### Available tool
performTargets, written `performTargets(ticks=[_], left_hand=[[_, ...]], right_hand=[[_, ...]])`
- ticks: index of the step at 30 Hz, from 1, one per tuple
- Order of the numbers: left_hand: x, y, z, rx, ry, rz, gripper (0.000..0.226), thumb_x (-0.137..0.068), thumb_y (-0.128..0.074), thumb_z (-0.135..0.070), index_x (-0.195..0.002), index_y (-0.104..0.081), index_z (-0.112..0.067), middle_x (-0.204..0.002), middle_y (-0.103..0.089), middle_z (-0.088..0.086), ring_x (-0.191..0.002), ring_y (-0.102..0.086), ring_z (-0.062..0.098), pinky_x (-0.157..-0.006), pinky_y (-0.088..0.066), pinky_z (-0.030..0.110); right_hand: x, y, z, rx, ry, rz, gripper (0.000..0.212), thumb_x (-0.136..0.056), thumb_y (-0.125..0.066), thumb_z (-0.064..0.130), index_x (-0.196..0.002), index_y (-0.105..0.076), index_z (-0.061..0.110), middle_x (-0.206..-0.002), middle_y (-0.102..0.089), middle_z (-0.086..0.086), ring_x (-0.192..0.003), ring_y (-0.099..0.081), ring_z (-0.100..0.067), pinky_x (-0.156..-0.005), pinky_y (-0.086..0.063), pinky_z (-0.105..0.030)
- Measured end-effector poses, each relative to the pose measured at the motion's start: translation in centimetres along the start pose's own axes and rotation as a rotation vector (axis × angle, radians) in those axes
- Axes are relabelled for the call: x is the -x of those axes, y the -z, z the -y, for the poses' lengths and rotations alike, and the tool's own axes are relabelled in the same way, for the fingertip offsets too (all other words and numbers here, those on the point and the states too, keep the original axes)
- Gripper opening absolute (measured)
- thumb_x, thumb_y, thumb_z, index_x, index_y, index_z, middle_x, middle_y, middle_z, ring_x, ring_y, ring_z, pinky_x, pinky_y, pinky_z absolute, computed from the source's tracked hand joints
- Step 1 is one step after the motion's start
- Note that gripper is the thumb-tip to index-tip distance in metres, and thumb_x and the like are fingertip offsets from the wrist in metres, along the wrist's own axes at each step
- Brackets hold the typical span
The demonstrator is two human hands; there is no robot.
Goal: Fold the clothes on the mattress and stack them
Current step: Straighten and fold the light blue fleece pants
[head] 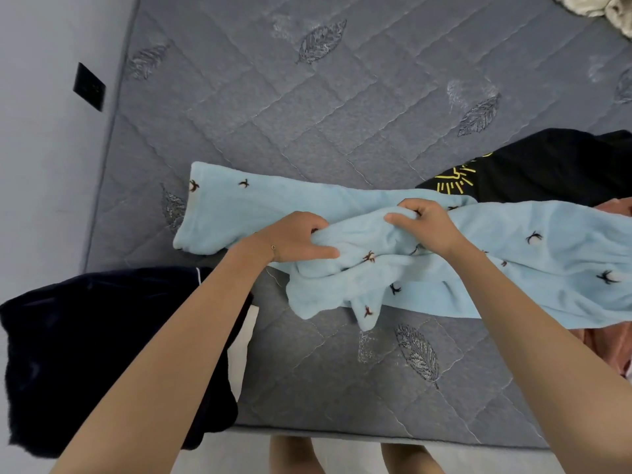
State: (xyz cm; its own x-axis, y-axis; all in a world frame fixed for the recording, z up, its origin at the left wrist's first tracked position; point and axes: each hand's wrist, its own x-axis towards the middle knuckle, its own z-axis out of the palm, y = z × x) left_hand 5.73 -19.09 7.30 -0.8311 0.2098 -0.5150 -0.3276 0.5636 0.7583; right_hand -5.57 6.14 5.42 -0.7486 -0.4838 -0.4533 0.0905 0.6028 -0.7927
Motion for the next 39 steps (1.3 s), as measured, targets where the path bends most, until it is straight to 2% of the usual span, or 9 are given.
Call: performTargets(ticks=[2, 6, 9, 12, 17, 20, 25, 32, 39], left_hand=[[0.3, 0.0, 0.6, -0.04, -0.014, -0.006, 0.027, -0.08, -0.076, -0.034, -0.068, -0.053, -0.026, -0.073, -0.049, -0.015, -0.068, -0.048, -0.002, -0.064, -0.036, 0.012], [0.6, -0.3, 1.6, 0.036, 0.002, -0.044, 0.014, -0.082, -0.073, -0.035, -0.083, -0.059, -0.033, -0.086, -0.06, -0.017, -0.081, -0.055, -0.002, -0.074, -0.041, 0.021], [0.8, 0.0, 2.1, 0.048, 0.016, -0.067, 0.017, -0.078, -0.075, -0.043, -0.079, -0.061, -0.033, -0.076, -0.062, -0.019, -0.071, -0.054, -0.004, -0.065, -0.04, 0.02], [1.1, 0.8, 2.6, -0.043, 0.076, -0.054, 0.025, -0.073, -0.074, -0.058, -0.073, -0.058, -0.039, -0.075, -0.062, -0.024, -0.074, -0.056, -0.005, -0.065, -0.041, 0.02], [2.1, 2.5, 4.3, -0.039, 0.113, 0.033, 0.026, -0.072, -0.077, -0.054, -0.076, -0.059, -0.035, -0.081, -0.055, -0.02, -0.075, -0.056, -0.008, -0.061, -0.038, 0.008], [2.2, 3.7, 4.7, -0.074, 0.07, 0.016, 0.03, -0.077, -0.075, -0.049, -0.088, -0.065, -0.023, -0.092, -0.053, -0.009, -0.085, -0.053, 0.006, -0.074, -0.04, 0.017], [2.7, 5.5, 3.2, -0.093, 0.006, 0.003, 0.03, -0.08, -0.073, -0.047, -0.068, -0.059, -0.023, -0.064, -0.053, -0.014, -0.059, -0.048, 0.002, -0.06, -0.038, 0.023], [3.5, 8.2, 2.3, -0.327, 0.117, 0.072, 0.042, -0.08, -0.062, -0.065, -0.07, -0.056, -0.024, -0.073, -0.057, -0.011, -0.07, -0.053, 0.009, -0.062, -0.037, 0.022], [3.7, 9.9, 4.7, -0.37, 0.098, -0.374, 0.047, -0.079, -0.061, -0.067, -0.099, -0.064, -0.025, -0.104, -0.053, -0.012, -0.097, -0.051, 0.011, -0.083, -0.041, 0.028]], right_hand=[[-0.1, -0.8, 1.0, 0.053, -0.003, 0.104, 0.014, -0.087, -0.073, 0.025, -0.087, -0.068, 0.012, -0.086, -0.064, 0.007, -0.08, -0.057, -0.005, -0.076, -0.044, -0.022], [-0.1, -3.8, 4.2, 0.189, 0.1, 0.259, 0.033, -0.079, -0.079, 0.041, -0.108, -0.063, 0.039, -0.108, -0.063, 0.029, -0.104, -0.054, 0.016, -0.088, -0.039, -0.003], [-0.7, -5.6, 5.5, 0.229, 0.106, 0.309, 0.022, -0.08, -0.077, 0.043, -0.09, -0.067, 0.027, -0.085, -0.065, 0.017, -0.082, -0.058, 0.004, -0.077, -0.043, -0.011], [-1.2, -6.0, 6.2, 0.167, 0.098, 0.311, 0.042, -0.083, -0.076, 0.036, -0.063, -0.05, 0.01, -0.059, -0.039, 0.004, -0.057, -0.036, -0.005, -0.056, -0.032, -0.016], [-1.3, -5.2, 6.5, 0.016, 0.057, 0.255, 0.043, -0.085, -0.075, 0.031, -0.061, -0.047, 0.01, -0.059, -0.037, 0.01, -0.055, -0.037, -0.002, -0.053, -0.032, -0.013], [-1.2, -5.2, 6.1, -0.028, 0.036, 0.213, 0.041, -0.085, -0.075, 0.03, -0.066, -0.052, 0.002, -0.062, -0.043, 0.007, -0.057, -0.042, -0.003, -0.055, -0.034, -0.011], [-0.7, -5.1, 6.7, -0.11, 0.027, 0.131, 0.021, -0.088, -0.072, 0.024, -0.086, -0.072, 0.004, -0.085, -0.069, -0.009, -0.078, -0.062, -0.008, -0.072, -0.05, -0.02], [-0.7, -4.5, 8.0, -0.194, -0.017, 0.102, 0.011, -0.086, -0.074, 0.026, -0.085, -0.075, 0.015, -0.088, -0.074, -0.003, -0.08, -0.068, -0.009, -0.071, -0.054, -0.02], [-2.2, -5.3, 8.3, -0.192, 0.004, 0.013, 0.021, -0.086, -0.073, 0.029, -0.088, -0.072, 0.008, -0.084, -0.071, -0.001, -0.08, -0.063, -0.007, -0.073, -0.049, -0.019]])
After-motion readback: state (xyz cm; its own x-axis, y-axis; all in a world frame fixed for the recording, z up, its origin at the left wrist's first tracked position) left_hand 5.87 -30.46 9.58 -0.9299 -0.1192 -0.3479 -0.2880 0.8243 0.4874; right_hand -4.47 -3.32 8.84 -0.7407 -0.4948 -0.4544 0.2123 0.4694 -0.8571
